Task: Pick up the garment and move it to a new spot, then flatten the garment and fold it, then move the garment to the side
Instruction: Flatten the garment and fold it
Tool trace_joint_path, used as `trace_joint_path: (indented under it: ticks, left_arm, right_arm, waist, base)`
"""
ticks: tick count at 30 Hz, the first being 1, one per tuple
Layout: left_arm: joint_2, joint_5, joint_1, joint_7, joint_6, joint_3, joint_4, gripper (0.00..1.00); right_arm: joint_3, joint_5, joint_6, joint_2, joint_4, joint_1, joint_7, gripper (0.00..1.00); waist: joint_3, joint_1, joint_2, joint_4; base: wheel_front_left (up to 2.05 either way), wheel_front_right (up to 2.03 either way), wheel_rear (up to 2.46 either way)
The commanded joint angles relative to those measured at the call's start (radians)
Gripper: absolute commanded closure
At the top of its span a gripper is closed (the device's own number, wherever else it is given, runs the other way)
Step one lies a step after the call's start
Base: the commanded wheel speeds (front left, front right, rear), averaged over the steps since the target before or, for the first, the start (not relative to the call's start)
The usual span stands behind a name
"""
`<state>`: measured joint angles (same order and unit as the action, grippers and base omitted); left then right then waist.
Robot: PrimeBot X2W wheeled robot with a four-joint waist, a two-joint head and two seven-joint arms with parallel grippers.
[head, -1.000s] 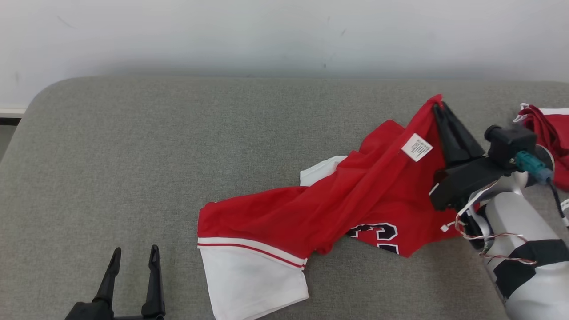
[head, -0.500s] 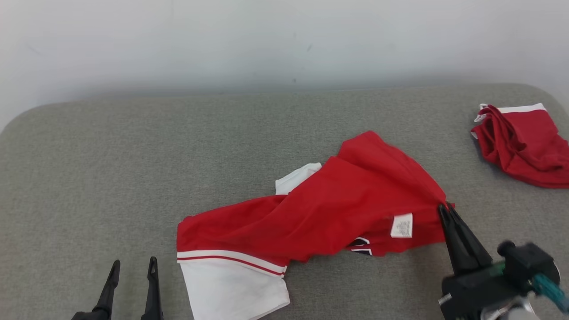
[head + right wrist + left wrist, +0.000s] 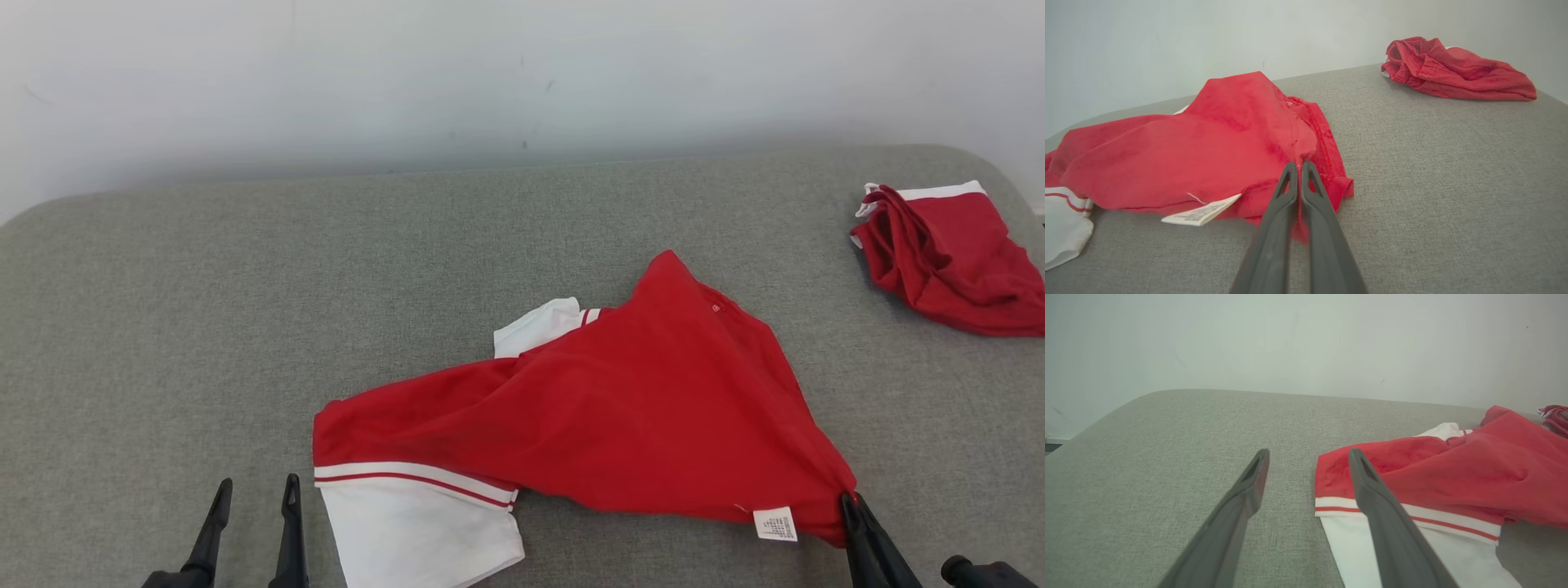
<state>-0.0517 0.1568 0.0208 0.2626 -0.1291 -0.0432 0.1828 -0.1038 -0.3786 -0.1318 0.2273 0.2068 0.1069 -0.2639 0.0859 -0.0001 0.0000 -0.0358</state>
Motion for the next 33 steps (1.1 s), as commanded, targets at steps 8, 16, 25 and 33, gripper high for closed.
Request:
trace_joint_path:
  ticks: [8, 16, 25, 33]
  left_arm:
    - [-0.002, -0.010, 0.015, 0.003, -0.001, -0.011, 0.004, 0.00]
    - [-0.002, -0.011, 0.026, 0.003, -0.002, -0.026, -0.012, 0.00]
    - [-0.001, -0.024, 0.060, 0.003, -0.001, -0.054, -0.062, 0.00]
    - [-0.001, -0.036, 0.080, 0.003, 0.008, -0.076, -0.090, 0.00]
  right_arm:
    - [0.047, 0.034, 0.003, -0.023, -0.055, -0.026, 0.000, 0.00]
    - [0.076, 0.057, 0.003, -0.033, -0.102, -0.033, 0.000, 0.00]
    - [0.091, 0.081, 0.003, -0.051, -0.137, -0.008, 0.000, 0.00]
    - [0.093, 0.099, 0.003, -0.064, -0.146, 0.006, 0.000, 0.00]
  waist:
    - [-0.016, 0.0001, 0.0000, 0.001]
    - [-0.046, 0.0001, 0.0000, 0.007]
    - [-0.073, 0.0001, 0.0000, 0.013]
    - [-0.085, 0.0001, 0.0000, 0.024]
  base:
    - [0.00, 0.00, 0.00]
    - [0.00, 0.00, 0.00]
    - [0.00, 0.00, 0.00]
    - [0.00, 0.00, 0.00]
